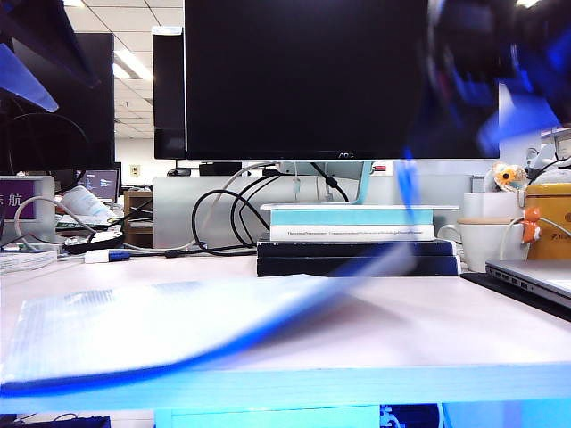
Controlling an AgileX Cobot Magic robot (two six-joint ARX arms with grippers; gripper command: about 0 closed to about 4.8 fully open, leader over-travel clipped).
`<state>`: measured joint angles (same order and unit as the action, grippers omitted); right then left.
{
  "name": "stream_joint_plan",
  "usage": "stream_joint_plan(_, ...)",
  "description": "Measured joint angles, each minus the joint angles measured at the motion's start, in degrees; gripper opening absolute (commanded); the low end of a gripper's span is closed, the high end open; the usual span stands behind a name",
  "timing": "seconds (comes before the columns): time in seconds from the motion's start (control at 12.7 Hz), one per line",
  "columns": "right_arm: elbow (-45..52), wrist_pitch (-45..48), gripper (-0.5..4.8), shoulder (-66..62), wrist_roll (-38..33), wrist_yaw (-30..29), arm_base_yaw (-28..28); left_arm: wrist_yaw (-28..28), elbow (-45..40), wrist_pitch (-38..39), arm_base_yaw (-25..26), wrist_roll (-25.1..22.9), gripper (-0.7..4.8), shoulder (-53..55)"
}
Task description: Pick up the transparent plastic file bag with a blue zipper and close its zipper.
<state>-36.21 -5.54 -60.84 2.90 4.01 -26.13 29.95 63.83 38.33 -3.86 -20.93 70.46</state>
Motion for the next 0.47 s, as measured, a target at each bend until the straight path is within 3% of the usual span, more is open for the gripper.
stream_joint_plan(0.16,0.83,-14.23,4.79,-4.79,-0.76,2.12,0.09,0.42,0.0,0.02,0.04,0.04,4.79,0.0)
stream_joint_plan(0.24,0.76,-15.78,4.79,-4.92,-1.95,1.36,0.07,0.46,0.0,0.07,0.07,0.07,4.79,0.0)
stream_joint_plan(0.31,-4.87,-26.64,4.79,-1.66,-7.15,-10.88,0.04,0.98,0.0,0.94,0.07,0.55,4.79,-0.02)
stream_joint_plan(0.39,-6.75,-33.24,4.79,0.92,-7.19,-11.34,-0.02,0.96,0.0,2.01,0.13,1.2,4.79,-0.02)
stream_joint_plan(0.47,-9.14,-42.75,4.79,2.47,-7.21,0.44,0.0,0.98,0.0,3.02,0.13,1.33,4.79,-0.02)
